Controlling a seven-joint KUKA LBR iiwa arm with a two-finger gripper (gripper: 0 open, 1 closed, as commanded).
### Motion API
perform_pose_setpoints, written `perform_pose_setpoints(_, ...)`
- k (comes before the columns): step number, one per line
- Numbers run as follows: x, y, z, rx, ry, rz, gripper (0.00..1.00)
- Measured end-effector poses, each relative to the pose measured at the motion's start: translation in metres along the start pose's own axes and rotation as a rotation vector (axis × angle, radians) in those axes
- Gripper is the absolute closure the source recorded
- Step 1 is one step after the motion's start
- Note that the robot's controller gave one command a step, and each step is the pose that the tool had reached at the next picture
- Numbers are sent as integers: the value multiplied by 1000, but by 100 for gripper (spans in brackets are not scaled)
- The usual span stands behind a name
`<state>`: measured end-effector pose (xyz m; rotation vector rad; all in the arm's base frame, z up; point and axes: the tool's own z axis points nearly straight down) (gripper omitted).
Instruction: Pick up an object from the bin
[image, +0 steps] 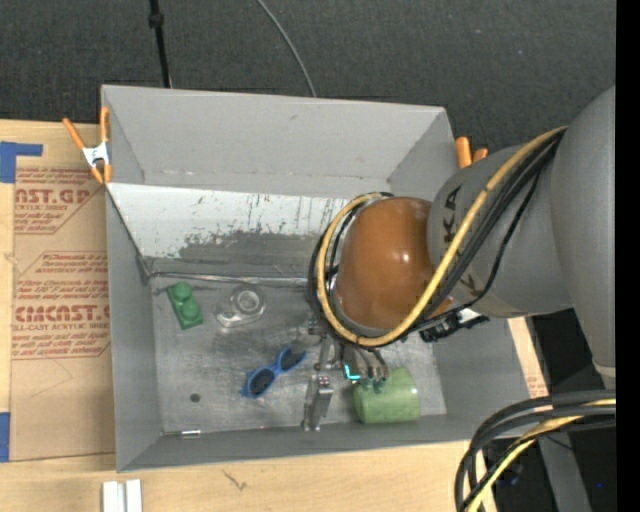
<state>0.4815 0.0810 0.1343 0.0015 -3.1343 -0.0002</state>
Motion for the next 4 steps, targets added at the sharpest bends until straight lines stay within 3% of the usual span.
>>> perform_pose_setpoints(1,-24,-10,51,-1,-8,288,0)
perform_pose_setpoints(2,-17,12,61,-1,-22,245,0)
perform_pose_setpoints(3,-18,13,60,-5,-24,245,100)
perform_pose_setpoints(4,-29,-14,-70,0,-15,-7,100)
